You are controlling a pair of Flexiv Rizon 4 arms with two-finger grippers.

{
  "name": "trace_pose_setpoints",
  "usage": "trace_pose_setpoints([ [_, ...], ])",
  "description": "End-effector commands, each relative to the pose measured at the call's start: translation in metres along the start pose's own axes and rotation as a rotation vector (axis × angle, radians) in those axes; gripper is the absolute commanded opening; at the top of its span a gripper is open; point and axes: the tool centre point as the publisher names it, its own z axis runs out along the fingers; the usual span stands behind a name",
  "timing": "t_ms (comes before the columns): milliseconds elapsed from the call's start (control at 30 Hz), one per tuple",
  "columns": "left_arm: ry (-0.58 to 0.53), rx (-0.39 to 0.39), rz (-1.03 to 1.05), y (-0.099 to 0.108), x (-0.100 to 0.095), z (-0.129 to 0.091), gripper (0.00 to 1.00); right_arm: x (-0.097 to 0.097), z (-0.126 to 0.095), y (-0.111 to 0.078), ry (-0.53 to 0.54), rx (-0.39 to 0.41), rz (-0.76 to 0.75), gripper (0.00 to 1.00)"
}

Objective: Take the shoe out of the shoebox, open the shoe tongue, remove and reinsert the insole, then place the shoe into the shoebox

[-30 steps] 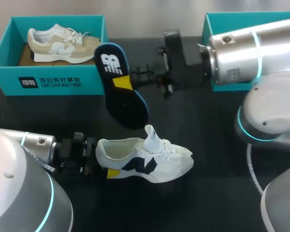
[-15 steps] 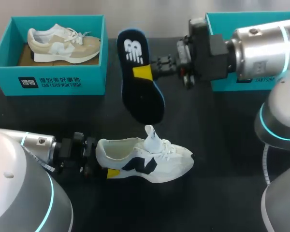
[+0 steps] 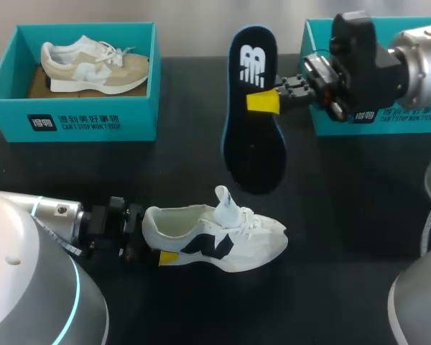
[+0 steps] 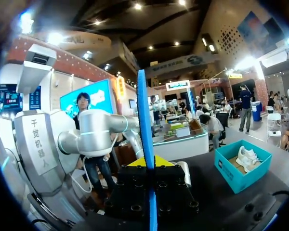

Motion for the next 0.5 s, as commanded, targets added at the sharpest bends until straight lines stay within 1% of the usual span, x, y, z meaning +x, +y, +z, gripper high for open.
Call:
trace_pose_setpoints([
  [33,-0.002,-0.001,0.0,0.004,-0.002,0.002,0.0,0.003,-0.006,0.0,-0.004,0.004,0.001,0.0],
  [100,-0.002,-0.001,0.0,0.004,-0.002,0.002,0.0,0.003,-0.006,0.0,-0.004,0.004,0.001,0.0],
  [167,-0.002,-0.001,0.0,0.004,-0.002,0.002,0.0,0.011,-0.013,0.002,-0.031,-0.003,0.036,0.0],
  [333,-0.002,-0.001,0.0,0.004,-0.002,0.002,0.0,0.03,-0.018,0.002,-0.07,-0.041,0.116,0.0],
  [433,-0.002,-0.001,0.0,0.004,-0.002,0.002,0.0,0.043,-0.02,-0.002,-0.071,-0.054,0.176,0.0],
  [500,-0.002,-0.001,0.0,0.004,-0.002,0.002,0.0,0.055,-0.023,-0.005,-0.061,-0.059,0.229,0.0],
])
